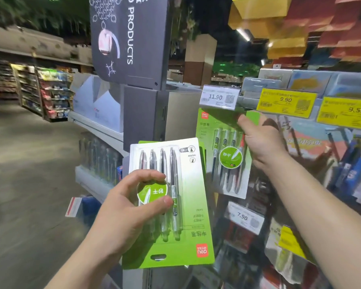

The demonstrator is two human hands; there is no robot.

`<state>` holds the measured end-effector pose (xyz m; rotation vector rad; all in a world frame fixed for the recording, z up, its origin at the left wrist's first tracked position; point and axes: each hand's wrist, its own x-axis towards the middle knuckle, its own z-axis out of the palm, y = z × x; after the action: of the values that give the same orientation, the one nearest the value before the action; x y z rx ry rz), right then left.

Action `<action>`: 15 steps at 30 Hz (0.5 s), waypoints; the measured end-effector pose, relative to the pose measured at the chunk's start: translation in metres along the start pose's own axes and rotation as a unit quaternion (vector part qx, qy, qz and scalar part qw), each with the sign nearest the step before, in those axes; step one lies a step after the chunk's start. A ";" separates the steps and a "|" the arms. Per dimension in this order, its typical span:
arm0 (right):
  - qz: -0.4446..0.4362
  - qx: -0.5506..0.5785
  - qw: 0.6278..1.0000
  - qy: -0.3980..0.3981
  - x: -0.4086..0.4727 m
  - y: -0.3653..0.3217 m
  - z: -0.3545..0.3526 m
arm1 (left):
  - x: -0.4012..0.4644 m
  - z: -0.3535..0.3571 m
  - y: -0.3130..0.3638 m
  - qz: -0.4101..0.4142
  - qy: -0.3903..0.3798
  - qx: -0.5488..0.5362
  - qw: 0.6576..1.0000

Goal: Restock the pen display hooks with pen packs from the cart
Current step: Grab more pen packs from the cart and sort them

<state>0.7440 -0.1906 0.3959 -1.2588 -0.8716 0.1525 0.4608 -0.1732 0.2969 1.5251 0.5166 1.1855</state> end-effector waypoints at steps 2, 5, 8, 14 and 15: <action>-0.039 -0.006 0.999 -0.008 0.003 -0.002 0.008 | 0.001 0.000 0.001 0.006 0.001 0.000 1.000; -0.047 -0.018 0.999 -0.003 0.007 -0.004 0.016 | 0.001 0.002 0.004 0.016 0.006 -0.004 1.000; -0.057 -0.033 0.998 -0.014 0.013 -0.003 0.019 | 0.003 0.001 0.001 0.016 0.008 -0.002 1.000; -0.071 -0.107 0.991 -0.047 0.016 -0.012 0.029 | 0.007 0.003 0.002 0.013 0.003 0.011 1.000; -0.072 -0.120 0.989 -0.053 0.016 -0.015 0.030 | 0.008 0.004 0.002 0.009 0.002 0.007 1.000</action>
<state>0.7304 -0.1638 0.4177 -1.4145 -1.0951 -0.0016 0.4668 -0.1691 0.3027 1.5430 0.5163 1.2022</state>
